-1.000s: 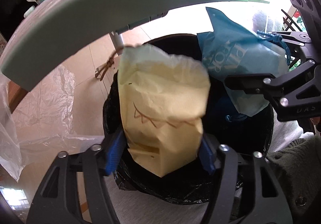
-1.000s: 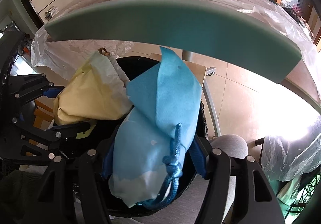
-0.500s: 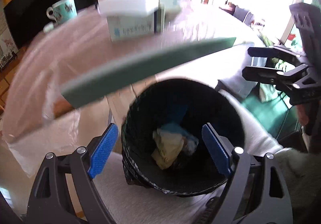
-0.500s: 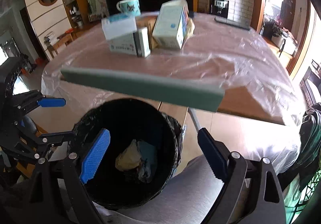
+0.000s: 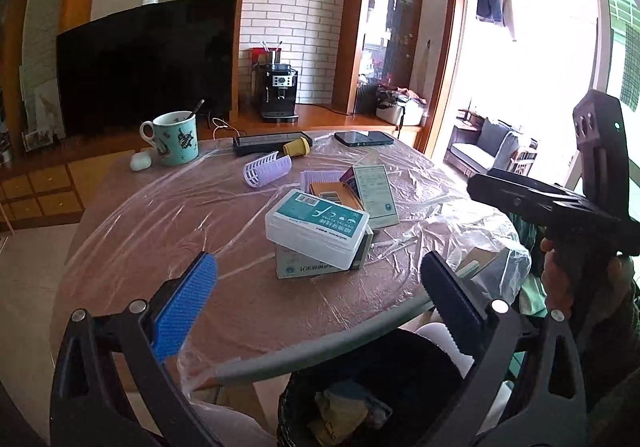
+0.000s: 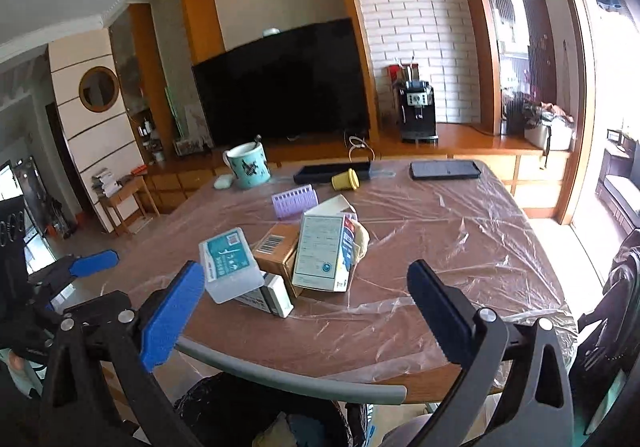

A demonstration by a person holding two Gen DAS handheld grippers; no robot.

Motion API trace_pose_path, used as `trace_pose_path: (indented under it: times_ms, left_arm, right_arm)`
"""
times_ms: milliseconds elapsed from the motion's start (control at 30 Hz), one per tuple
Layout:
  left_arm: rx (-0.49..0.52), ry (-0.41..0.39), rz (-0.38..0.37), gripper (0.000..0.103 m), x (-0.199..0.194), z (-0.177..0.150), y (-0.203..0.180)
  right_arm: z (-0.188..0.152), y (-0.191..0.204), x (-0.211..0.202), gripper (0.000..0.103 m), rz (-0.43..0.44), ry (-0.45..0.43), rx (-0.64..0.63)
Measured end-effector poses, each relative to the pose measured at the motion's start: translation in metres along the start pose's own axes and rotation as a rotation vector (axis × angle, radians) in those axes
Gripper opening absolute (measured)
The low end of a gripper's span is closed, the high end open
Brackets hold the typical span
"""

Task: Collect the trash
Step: 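Move both tools back over the table toward the boxes, then grasp the teal dental-floss box with the left tool while the right tool grasps the white medicine box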

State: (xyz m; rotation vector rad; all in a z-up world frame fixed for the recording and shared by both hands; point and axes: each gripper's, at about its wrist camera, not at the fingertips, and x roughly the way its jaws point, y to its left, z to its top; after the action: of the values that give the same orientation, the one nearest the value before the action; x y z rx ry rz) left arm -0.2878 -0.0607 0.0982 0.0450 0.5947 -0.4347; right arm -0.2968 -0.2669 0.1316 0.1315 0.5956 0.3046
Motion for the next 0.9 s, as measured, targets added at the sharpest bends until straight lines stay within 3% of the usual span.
trace_pose_path:
  times_ms: [133,233,467,800,900]
  left_arm:
    - [0.086,0.057,-0.005,0.102,0.027,0.008,0.002]
    - [0.137,0.108,-0.058,0.102,0.045,0.013,0.002]
    - [0.207,0.184,-0.114,0.102,0.081,0.016,0.002]
    - [0.188,0.227,-0.167,0.101,0.110,0.023,0.014]
    - [0.187,0.234,-0.176,0.093,0.114,0.022,0.015]
  right_arm:
    - [-0.003,0.000,0.040,0.099,-0.023,0.089,0.048]
    - [-0.001,-0.005,0.069,0.097,-0.017,0.148,0.098]
    - [0.001,-0.016,0.128,0.073,-0.038,0.255,0.176]
    - [0.008,-0.020,0.145,0.071,0.021,0.276,0.212]
    - [0.007,-0.024,0.145,0.070,0.034,0.281,0.221]
